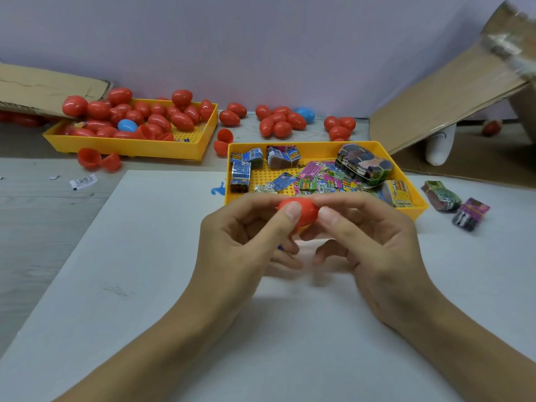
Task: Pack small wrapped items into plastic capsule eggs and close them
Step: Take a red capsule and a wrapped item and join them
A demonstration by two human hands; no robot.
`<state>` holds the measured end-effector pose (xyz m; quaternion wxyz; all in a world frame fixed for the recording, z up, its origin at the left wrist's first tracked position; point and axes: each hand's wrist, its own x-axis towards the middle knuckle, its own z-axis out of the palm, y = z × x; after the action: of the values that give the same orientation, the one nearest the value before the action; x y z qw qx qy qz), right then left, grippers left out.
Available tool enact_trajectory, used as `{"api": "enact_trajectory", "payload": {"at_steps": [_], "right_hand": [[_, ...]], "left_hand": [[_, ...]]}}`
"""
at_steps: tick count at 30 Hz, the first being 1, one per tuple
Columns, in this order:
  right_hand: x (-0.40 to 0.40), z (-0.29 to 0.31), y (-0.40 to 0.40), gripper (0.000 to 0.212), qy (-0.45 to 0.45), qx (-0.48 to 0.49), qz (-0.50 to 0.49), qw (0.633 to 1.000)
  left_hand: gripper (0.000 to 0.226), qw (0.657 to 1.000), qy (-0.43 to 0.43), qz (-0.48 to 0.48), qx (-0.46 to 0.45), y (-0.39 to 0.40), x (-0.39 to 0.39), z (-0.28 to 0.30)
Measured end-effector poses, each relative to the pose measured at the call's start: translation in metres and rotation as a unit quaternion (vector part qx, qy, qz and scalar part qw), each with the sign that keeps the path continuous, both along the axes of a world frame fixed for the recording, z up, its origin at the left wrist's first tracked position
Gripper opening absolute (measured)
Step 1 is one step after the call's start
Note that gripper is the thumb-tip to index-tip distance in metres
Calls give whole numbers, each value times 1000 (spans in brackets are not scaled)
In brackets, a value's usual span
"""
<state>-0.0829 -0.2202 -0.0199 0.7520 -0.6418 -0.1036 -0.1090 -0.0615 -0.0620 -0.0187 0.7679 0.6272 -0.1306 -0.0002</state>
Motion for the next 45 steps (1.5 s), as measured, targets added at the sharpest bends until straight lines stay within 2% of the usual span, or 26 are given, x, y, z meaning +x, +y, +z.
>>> {"api": "enact_trajectory", "payload": {"at_steps": [2, 5, 7, 10, 13, 17, 20, 22, 26, 28, 31, 34, 35, 39, 45], "right_hand": [[1, 1, 0, 20, 32, 15, -20, 999], [3, 2, 1, 39, 83, 11, -43, 996], [3, 1, 1, 46, 83, -7, -42, 996], [2, 0, 1, 27, 56, -15, -38, 998], [0, -1, -1, 14, 38, -6, -26, 999], [0, -1, -1, 28, 17, -31, -17, 999], [0, -3, -1, 32, 10, -55, -7, 998], [0, -4, -1, 32, 9, -66, 2, 998], [-1, -3, -2, 23, -9, -57, 17, 998], [1, -4, -3, 18, 12, -37, 6, 999], [3, -3, -3, 11, 71, 3, -34, 997], [3, -2, -1, 30, 87, -11, -45, 995], [3, -1, -1, 32, 85, -20, -44, 995], [2, -1, 0, 17, 73, -11, -45, 996], [1, 0, 1, 22, 65, -4, -50, 997]], "left_hand": [[21, 1000, -28, 5, -1, 0, -1, -1], [34, 997, -71, 5, 16, 0, -1, -1], [36, 994, -103, -3, 42, -1, -1, -2], [45, 989, -131, -17, 60, -1, -1, -4], [49, 996, -82, -12, 39, -1, -1, -5], [20, 999, 33, -11, 8, 2, 0, -3], [49, 997, 69, -43, -7, 2, 3, -1], [51, 996, 76, -38, -11, 1, 3, 1], [20, 999, 28, 1, 18, 1, 0, 0], [13, 1000, -3, 8, 16, 0, -3, 1], [31, 999, -40, 21, 31, 0, -5, 1], [49, 995, -76, 20, 62, 0, -4, -3], [51, 994, -87, 14, 67, 0, -3, -3], [53, 993, -107, -9, 53, 1, -2, -5], [51, 994, -105, -13, 40, 0, -1, -6]]}}
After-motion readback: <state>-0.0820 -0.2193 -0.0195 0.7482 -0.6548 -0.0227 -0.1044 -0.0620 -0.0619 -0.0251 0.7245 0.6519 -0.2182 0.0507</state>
